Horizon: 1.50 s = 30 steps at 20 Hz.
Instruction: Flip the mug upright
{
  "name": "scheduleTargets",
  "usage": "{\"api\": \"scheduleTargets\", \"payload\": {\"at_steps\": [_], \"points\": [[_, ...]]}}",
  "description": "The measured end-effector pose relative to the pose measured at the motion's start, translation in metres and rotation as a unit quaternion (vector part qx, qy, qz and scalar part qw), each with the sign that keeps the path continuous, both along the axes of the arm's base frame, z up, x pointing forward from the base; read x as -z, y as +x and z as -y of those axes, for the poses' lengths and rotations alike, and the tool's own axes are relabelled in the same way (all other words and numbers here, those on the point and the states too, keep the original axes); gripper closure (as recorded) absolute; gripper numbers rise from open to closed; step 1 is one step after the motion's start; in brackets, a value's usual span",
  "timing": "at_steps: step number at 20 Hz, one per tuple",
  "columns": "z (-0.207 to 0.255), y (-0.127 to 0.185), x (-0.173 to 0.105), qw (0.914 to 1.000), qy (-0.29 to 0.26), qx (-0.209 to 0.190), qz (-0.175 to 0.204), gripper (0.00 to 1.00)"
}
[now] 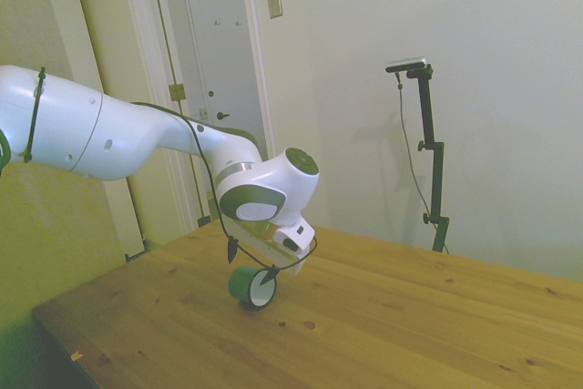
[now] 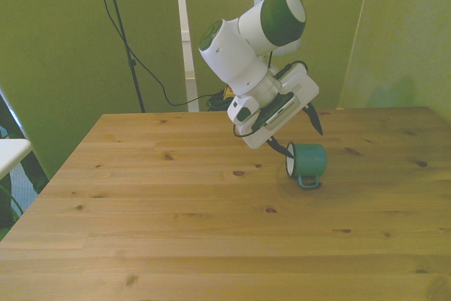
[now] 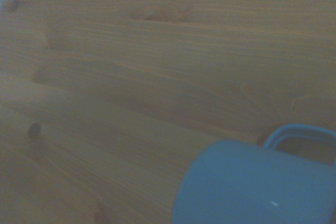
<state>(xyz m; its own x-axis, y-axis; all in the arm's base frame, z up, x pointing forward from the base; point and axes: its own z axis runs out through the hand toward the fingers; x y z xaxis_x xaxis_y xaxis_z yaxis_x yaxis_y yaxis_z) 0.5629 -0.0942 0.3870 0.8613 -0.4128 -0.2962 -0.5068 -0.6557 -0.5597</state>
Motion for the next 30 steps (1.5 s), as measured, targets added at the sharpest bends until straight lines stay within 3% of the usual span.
{"api": "scheduleTargets", "payload": {"at_steps": [7, 15, 16, 30], "points": [[0.006, 0.000, 0.017, 0.9976, 0.070, -0.001, -0.004, 0.00], [-0.011, 0.005, 0.035, 0.9920, 0.121, -0.032, -0.019, 0.00], [-0.010, 0.005, 0.036, 0.9914, 0.125, -0.033, -0.020, 1.00], [0.000, 0.004, 0.033, 0.9884, 0.147, -0.039, 0.001, 1.00]]}}
